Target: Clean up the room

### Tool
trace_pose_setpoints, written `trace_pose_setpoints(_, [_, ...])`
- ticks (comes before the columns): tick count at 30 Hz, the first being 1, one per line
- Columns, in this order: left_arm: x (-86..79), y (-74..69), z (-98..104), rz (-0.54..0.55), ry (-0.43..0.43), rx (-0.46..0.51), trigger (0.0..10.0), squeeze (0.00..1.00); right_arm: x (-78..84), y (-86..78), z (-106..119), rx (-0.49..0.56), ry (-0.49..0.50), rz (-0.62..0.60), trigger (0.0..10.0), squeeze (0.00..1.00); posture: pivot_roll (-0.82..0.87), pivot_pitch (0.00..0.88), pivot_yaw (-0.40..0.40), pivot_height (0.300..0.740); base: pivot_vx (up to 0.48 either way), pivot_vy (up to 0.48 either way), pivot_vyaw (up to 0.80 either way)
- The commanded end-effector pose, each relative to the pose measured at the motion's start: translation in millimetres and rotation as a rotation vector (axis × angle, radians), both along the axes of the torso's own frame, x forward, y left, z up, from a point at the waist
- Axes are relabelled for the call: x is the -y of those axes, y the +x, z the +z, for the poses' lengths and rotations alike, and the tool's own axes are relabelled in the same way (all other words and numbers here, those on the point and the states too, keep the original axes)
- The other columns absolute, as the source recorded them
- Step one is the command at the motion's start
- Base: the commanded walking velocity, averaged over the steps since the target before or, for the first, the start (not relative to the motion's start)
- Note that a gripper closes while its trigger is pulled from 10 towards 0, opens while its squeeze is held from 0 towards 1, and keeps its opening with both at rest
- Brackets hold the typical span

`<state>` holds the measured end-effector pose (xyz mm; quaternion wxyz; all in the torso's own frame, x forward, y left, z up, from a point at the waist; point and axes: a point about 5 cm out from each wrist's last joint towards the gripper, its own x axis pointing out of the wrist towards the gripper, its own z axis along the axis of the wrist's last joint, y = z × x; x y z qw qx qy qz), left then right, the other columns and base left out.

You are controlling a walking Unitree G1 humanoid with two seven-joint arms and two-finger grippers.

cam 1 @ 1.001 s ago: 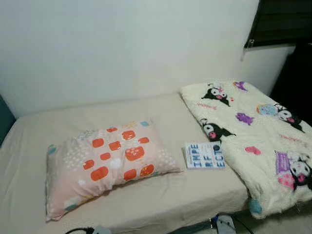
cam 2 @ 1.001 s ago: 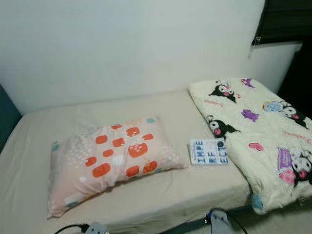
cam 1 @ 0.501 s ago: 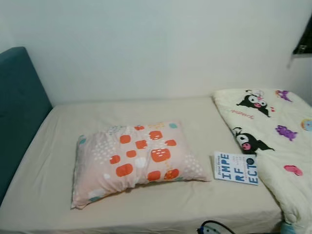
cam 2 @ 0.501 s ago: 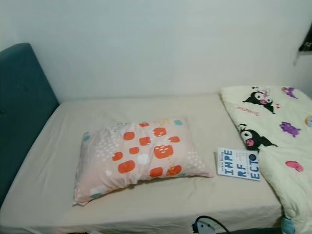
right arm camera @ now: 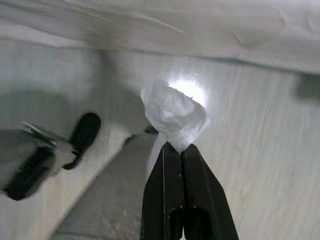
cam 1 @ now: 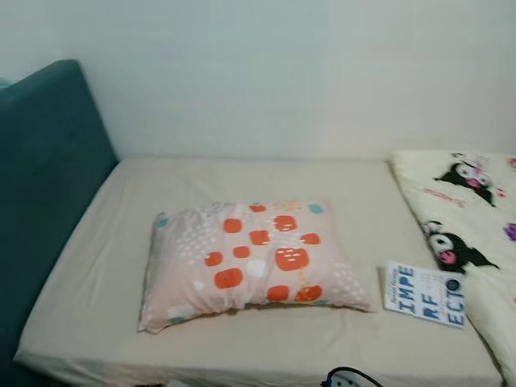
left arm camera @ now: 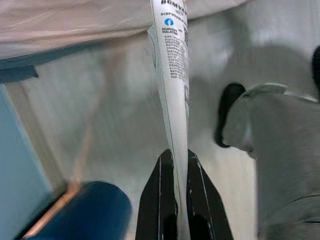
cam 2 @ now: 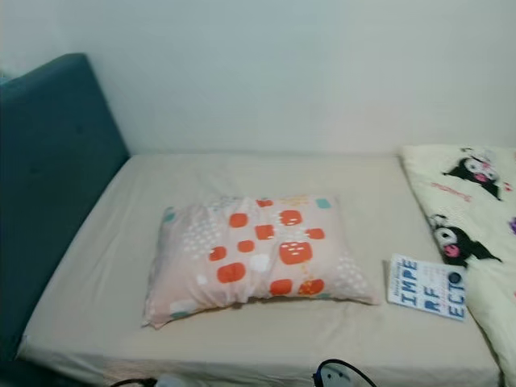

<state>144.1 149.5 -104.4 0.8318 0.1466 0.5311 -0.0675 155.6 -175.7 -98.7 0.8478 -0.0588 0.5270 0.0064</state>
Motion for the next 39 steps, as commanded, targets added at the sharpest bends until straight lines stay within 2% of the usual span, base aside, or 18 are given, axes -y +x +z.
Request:
trace_pose_setpoints(1, [2.9,0.9,0.1,0.007,-0.006,-0.015,10.0,0.0,0.3,-3.4,-1.4,-0.016,-0.008,0.014,10.0,0.0,-0.02,0.011,-0.037,0.735,0.0,0.0,0.79])
trace_pose_setpoints(12, [2.0,-2.0,-1.0,0.033,-0.038,-0.024,10.0,0.0,2.3,-3.5,-1.2,-0.016,-0.017,0.029,10.0,0.0,-0.02,0.018,-0.043,0.735,0.0,0.0,0.79])
trace_pose_setpoints(14, [3.5,-2.1,-1.1,0.01,-0.044,-0.028,10.0,0.0,2.5,-3.6,-1.2,-0.017,-0.017,0.03,10.0,0.0,-0.02,0.017,-0.043,0.735,0.0,-0.48,0.79])
trace_pose_setpoints(19, [1.7,-1.2,-0.8,0.033,-0.022,-0.029,10.0,0.0,2.7,-3.7,-1.2,-0.018,-0.018,0.037,10.0,0.0,-0.02,0.017,-0.043,0.735,0.0,-0.258,0.79])
trace_pose_setpoints(39, [0.4,-4.1,-1.8,-0.05,-0.014,-0.052,10.0,0.0,2.6,-4.0,-1.3,-0.02,-0.022,0.059,10.0,0.0,-0.02,0.017,-0.025,0.735,0.0,0.0,0.79])
